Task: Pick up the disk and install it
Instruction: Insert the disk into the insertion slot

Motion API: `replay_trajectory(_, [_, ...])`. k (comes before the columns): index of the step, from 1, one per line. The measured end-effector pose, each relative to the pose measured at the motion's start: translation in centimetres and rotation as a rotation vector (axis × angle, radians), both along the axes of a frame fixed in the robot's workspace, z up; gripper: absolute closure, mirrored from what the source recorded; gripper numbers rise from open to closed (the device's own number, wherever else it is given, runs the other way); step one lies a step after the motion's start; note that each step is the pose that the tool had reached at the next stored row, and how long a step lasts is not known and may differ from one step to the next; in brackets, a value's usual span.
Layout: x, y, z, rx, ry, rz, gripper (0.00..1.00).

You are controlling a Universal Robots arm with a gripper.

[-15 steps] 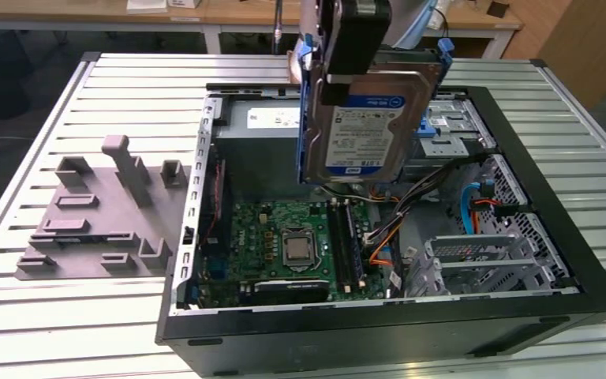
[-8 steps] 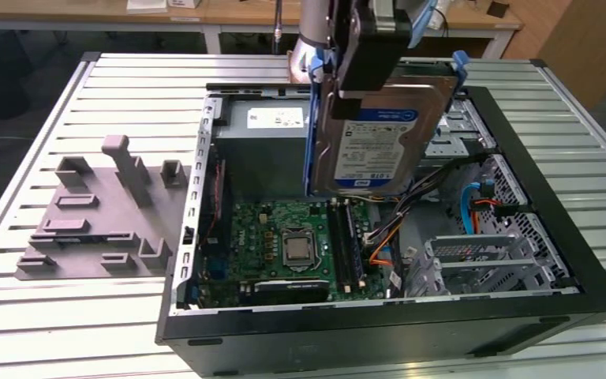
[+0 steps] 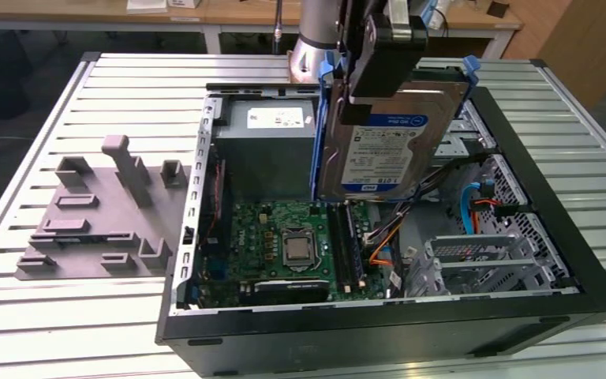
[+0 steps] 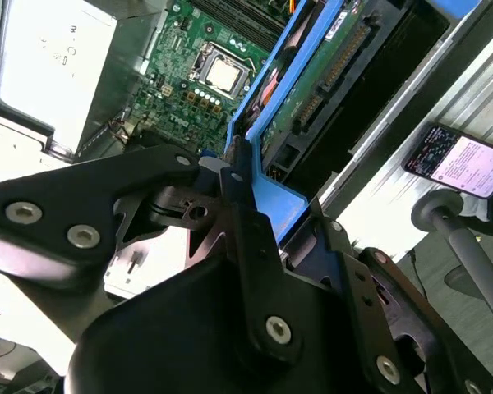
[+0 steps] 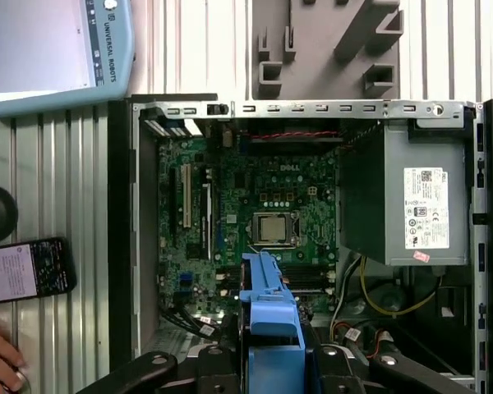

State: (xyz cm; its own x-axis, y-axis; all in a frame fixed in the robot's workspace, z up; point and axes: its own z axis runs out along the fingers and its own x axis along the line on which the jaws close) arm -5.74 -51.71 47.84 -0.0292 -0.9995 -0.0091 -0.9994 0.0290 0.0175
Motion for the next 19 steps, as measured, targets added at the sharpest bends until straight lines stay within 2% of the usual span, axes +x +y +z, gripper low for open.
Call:
replay_trajectory(13, [0.12,-0.18,0.0,0.0,-0.0001,0.0,0.64])
replay_trajectory(16, [0.41,-0.69,-0.02,0.0,0.0,0.0,0.64])
replay_trajectory(19, [0.58,-1.54,-0.06,0.0001,-0.0001,0.0,0.64])
